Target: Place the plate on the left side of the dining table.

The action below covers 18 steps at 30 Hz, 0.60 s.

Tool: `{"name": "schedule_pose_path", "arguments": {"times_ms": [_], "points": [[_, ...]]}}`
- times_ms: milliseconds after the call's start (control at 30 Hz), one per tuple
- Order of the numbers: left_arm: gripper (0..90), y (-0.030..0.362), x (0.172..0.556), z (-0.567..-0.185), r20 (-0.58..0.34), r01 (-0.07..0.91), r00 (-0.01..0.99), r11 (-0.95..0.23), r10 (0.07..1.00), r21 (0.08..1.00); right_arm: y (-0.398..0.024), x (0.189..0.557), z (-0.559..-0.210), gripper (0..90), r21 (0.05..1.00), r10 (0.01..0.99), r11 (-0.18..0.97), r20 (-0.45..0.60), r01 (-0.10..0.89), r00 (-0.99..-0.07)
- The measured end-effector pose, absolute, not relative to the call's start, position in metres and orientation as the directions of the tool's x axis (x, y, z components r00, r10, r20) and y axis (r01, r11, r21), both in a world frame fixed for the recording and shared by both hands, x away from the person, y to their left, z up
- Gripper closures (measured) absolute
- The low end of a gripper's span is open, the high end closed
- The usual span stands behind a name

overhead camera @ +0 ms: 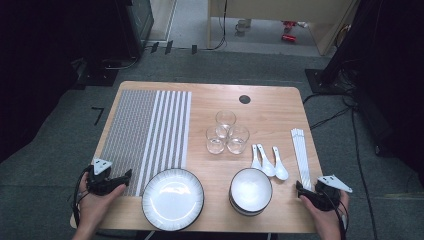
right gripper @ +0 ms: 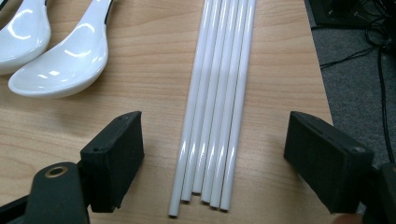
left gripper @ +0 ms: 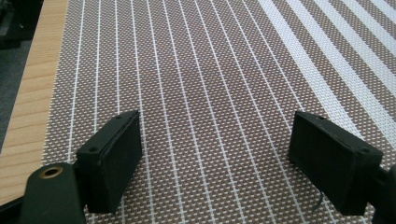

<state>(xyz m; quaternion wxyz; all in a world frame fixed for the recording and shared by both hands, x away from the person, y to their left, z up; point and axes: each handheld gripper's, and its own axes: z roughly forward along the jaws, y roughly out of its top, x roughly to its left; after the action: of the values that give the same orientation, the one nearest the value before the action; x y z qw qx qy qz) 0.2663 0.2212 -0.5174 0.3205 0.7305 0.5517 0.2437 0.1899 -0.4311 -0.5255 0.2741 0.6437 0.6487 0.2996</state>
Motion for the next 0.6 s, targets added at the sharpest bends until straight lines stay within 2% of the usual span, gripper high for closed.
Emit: {"name": "schedule_pose_path", "arguments": {"times_ms": [133, 300, 433, 600], "points": [[15.7, 0.220, 0.265, -0.514, 0.030, 0.656, 0.249, -0.191, 0.968, 0.730, -0.431, 0.190, -0.526, 18.2, 0.741, 0.999, -0.003, 0.029, 0.671, -0.028], [14.0, 0.222, 0.261, -0.506, -0.012, 0.640, 0.233, -0.144, 0.972, 0.754, -0.433, 0.187, -0.523, 18.6, 0.755, 0.998, -0.039, 0.055, 0.655, -0.004], [14.2, 0.221, 0.253, -0.490, -0.009, 0.568, 0.182, -0.098, 0.983, 0.817, -0.432, 0.177, -0.502, 16.4, 0.795, 0.991, -0.113, 0.132, 0.596, 0.013], [14.0, 0.215, 0.249, -0.476, -0.067, 0.555, 0.225, -0.072, 0.972, 0.829, -0.420, 0.170, -0.478, 14.7, 0.822, 0.989, -0.117, 0.147, 0.557, -0.009]]}}
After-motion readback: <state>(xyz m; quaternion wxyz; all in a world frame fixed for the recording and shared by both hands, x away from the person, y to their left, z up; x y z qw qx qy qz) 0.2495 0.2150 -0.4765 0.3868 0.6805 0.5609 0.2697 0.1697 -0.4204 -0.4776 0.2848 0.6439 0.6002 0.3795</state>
